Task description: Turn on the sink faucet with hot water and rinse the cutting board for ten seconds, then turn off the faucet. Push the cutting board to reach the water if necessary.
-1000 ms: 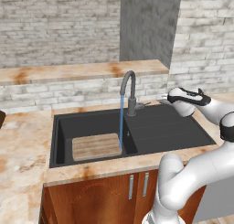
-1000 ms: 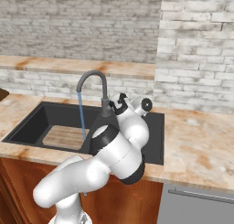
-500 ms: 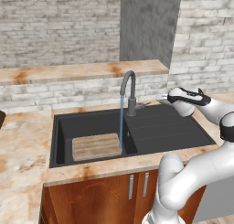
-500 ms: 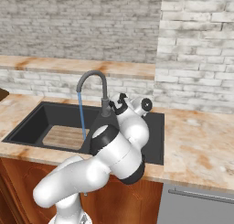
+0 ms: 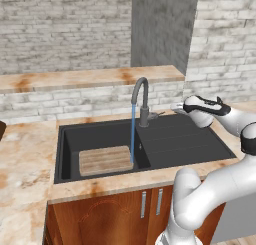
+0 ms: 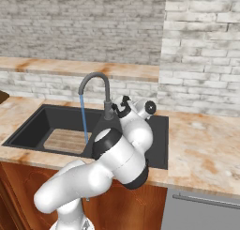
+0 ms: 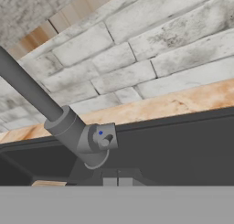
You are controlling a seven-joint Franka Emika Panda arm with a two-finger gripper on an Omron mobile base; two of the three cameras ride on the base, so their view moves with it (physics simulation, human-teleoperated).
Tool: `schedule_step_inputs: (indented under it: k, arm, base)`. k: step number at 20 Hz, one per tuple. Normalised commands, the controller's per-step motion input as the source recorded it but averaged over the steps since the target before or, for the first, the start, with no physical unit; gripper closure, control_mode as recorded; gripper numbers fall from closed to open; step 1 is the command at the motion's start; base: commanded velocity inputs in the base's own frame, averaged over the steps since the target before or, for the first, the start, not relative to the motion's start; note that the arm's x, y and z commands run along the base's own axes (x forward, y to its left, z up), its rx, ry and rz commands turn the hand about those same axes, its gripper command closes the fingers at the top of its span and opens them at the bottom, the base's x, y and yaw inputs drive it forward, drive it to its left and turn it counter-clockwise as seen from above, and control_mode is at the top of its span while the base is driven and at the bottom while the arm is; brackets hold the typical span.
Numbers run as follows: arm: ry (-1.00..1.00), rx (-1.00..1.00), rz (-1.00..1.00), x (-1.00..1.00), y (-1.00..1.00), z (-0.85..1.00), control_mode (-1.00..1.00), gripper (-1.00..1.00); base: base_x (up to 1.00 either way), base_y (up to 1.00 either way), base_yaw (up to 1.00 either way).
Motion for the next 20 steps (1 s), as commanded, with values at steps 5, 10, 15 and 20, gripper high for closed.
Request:
schedule_step_inputs:
  k: [5, 10, 15, 20]
  arm:
    - [0.0, 0.0, 0.0, 0.0, 0.0, 0.0, -1.0, 1.0]
    - [0.0, 0.0, 0.0, 0.0, 0.0, 0.0, -1.0, 1.0]
    - [0.0, 0.0, 0.0, 0.0, 0.0, 0.0, -1.0, 1.0]
    - [0.0, 0.0, 0.0, 0.0, 0.0, 0.0, -1.0, 1.0]
  base:
    - [0.0, 0.0, 0.0]
    - [0.0, 0.0, 0.0]
    - [0.0, 0.0, 0.0]
    - [0.0, 0.0, 0.0]
